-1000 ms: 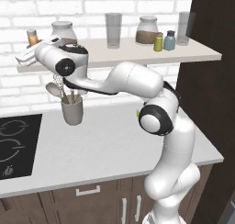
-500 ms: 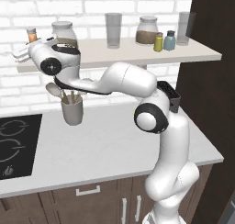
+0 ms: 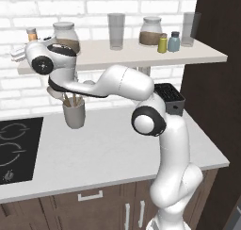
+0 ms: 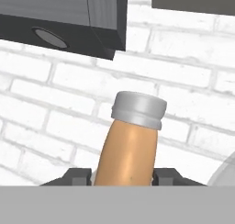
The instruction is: Put the shaker and condiment bottle from the counter next to their counterparts in the cabinet.
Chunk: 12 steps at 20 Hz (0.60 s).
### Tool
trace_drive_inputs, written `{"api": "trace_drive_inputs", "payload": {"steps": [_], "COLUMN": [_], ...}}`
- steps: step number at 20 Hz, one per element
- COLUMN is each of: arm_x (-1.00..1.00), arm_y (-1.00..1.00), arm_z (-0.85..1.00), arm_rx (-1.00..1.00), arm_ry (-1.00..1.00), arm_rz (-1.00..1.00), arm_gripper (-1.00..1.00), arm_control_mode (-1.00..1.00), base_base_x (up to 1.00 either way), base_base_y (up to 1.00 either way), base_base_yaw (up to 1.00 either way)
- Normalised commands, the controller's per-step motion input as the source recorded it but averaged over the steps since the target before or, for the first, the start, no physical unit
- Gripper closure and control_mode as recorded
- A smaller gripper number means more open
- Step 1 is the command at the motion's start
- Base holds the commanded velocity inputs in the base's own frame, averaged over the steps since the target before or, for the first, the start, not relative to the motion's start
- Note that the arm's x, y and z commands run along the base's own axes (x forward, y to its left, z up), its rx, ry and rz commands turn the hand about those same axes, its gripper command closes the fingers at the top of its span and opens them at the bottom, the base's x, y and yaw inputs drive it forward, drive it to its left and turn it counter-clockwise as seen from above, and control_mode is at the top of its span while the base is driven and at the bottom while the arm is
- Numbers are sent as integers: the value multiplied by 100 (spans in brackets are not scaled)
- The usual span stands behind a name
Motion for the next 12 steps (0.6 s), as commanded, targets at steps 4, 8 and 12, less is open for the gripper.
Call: {"api": "trace_drive_inputs", "payload": {"steps": [4, 8, 12], "arm_x": [19, 29, 37], "arm_y": [0, 0, 0], "arm_z": [-46, -46, -44], "arm_rx": [8, 8, 3], "arm_ry": [0, 0, 0], "arm_rz": [0, 0, 0], "arm_gripper": [100, 100, 100], "arm_control_mode": [-100, -100, -100], "base_base_x": [0, 0, 0], "base_base_y": [0, 0, 0], "base_base_yaw": [0, 0, 0]}}
